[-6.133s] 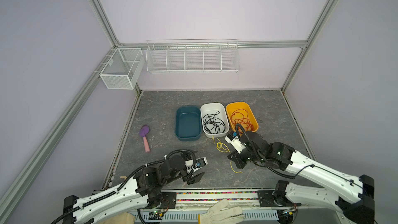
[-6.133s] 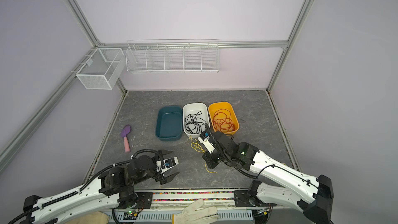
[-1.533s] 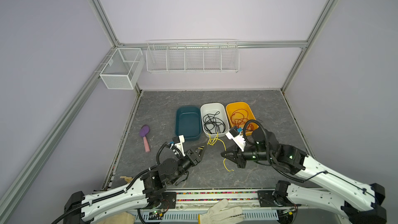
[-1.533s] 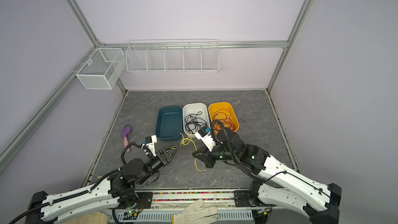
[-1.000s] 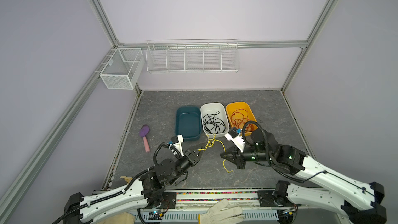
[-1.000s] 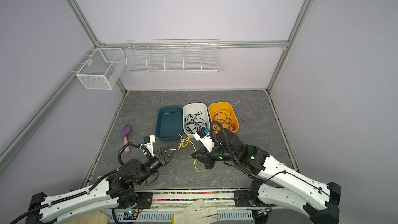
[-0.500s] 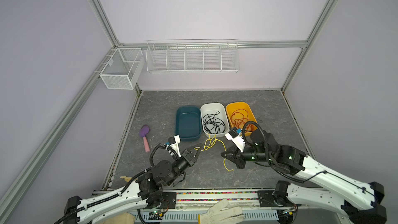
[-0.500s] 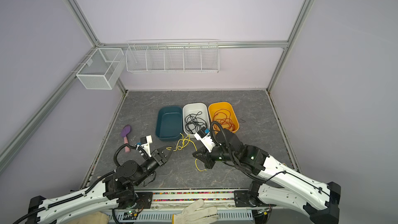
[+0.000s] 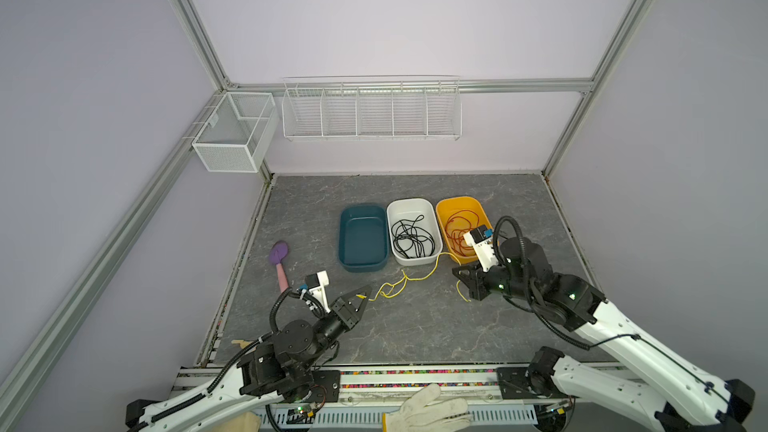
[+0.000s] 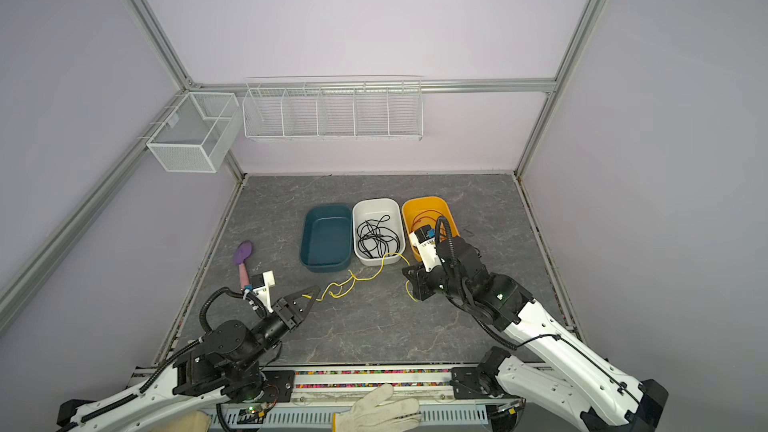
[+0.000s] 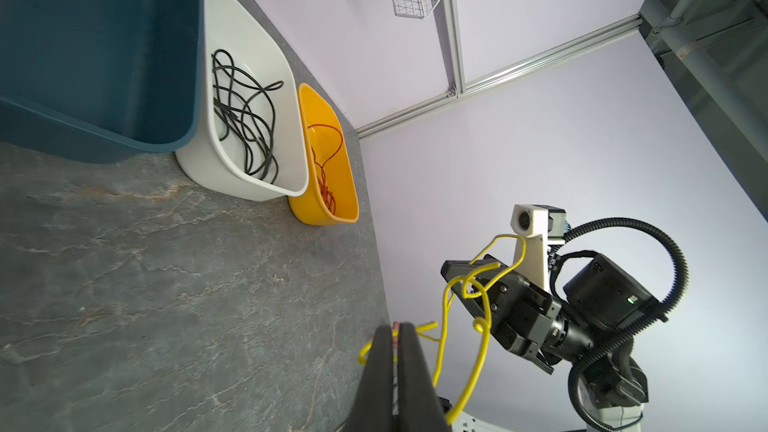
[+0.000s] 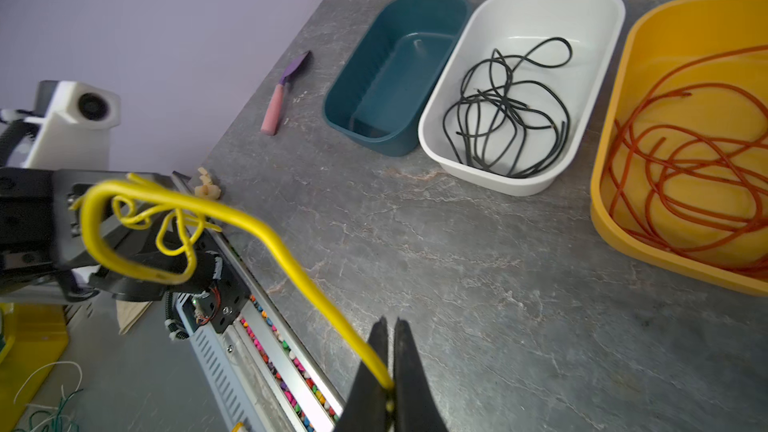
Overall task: Untangle the cables
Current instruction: 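Pull the right gripper's wire end away from the left gripper, stretching the wire, then move the right gripper over the teal tub while the left gripper holds the loop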
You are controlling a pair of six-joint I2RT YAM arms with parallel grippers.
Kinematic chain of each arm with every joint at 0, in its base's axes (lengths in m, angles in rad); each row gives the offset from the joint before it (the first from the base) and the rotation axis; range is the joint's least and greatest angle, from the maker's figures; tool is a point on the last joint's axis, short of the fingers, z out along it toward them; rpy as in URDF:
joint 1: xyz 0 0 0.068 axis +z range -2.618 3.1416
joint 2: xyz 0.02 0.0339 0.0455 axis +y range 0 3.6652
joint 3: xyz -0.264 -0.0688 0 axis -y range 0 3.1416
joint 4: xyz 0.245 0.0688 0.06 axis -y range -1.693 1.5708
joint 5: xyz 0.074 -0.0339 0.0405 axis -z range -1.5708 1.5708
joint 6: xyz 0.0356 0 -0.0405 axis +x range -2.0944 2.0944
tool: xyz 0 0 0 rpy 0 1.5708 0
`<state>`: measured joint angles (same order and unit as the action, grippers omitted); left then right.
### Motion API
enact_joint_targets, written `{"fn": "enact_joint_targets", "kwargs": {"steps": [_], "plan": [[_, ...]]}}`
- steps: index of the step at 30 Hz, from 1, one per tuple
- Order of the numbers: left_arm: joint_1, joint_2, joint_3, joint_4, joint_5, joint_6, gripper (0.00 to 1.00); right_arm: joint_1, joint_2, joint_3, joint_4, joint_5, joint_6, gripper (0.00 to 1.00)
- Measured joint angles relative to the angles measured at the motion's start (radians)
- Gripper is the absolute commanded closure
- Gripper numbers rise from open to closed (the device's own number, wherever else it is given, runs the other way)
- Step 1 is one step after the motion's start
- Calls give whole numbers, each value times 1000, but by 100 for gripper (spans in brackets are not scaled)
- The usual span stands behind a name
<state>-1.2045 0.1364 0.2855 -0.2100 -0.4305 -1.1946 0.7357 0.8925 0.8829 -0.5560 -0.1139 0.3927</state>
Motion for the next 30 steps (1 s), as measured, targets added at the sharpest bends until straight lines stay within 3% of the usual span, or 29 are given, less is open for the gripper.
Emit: {"fn": "enact_joint_targets", "kwargs": {"steps": [8, 11, 19, 30], "plan": [[0, -117, 131, -343, -114, 21, 100, -220, 85, -37, -47, -101, 32, 94], [0, -98, 171, -415, -149, 45, 100, -236, 106, -37, -58, -115, 33, 94], [0, 22, 271, -518, -206, 174, 100, -221, 150, 0, -50, -187, 34, 94], [0, 131, 352, -595, -246, 372, 100, -69, 517, 357, -19, -156, 30, 94]]}}
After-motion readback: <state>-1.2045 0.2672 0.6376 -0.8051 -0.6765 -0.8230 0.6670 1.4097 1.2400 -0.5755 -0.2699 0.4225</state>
